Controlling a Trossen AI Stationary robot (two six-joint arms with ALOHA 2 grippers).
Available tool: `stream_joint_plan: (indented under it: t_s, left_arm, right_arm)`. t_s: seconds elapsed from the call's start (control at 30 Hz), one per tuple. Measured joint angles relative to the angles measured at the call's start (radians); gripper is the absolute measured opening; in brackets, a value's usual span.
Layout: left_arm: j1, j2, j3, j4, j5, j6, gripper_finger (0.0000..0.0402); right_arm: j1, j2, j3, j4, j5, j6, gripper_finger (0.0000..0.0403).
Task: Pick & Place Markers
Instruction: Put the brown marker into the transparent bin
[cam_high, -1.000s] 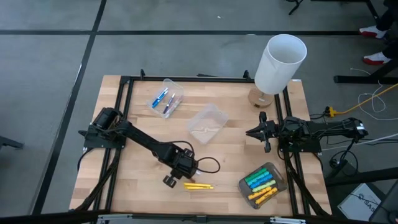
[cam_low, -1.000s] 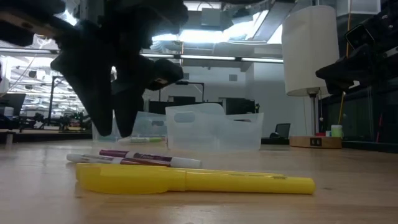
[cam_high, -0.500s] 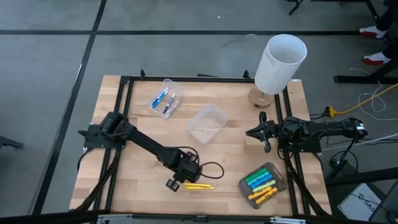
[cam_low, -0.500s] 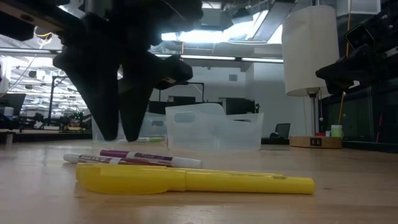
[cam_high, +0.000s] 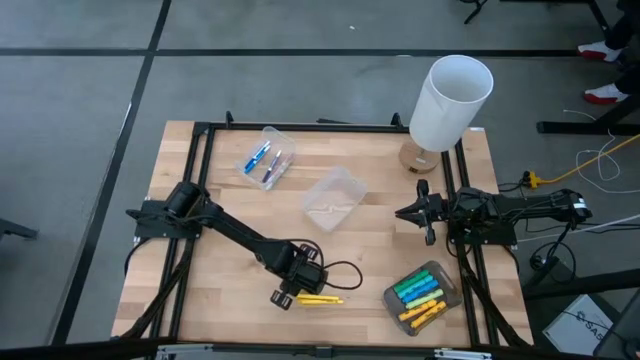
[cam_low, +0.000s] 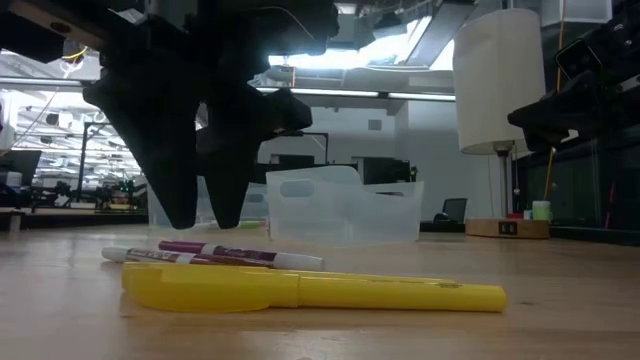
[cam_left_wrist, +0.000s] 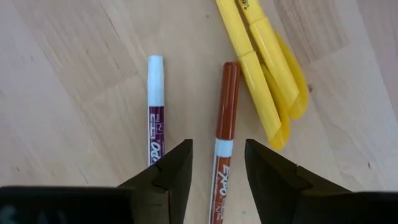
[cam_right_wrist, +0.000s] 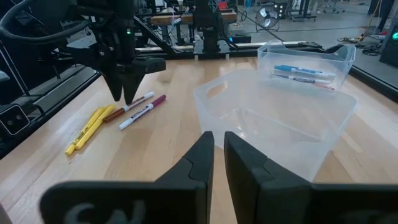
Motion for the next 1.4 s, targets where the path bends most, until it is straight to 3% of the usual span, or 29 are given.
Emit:
stream_joint_plan:
  t_s: [0.2, 1.4]
  left_arm:
    - [-0.002, 0.009, 0.002, -0.001, 0.001, 0.001, 0.0154]
    - [-0.02, 0.083, 0.038, 0.001, -0.026, 0.035, 0.0152]
  right_arm:
    - [0.0, 0.0, 0.0, 0.0, 0.0, 0.0, 0.004]
    - [0.0, 0.0, 0.0, 0.0, 0.0, 0.0, 0.004]
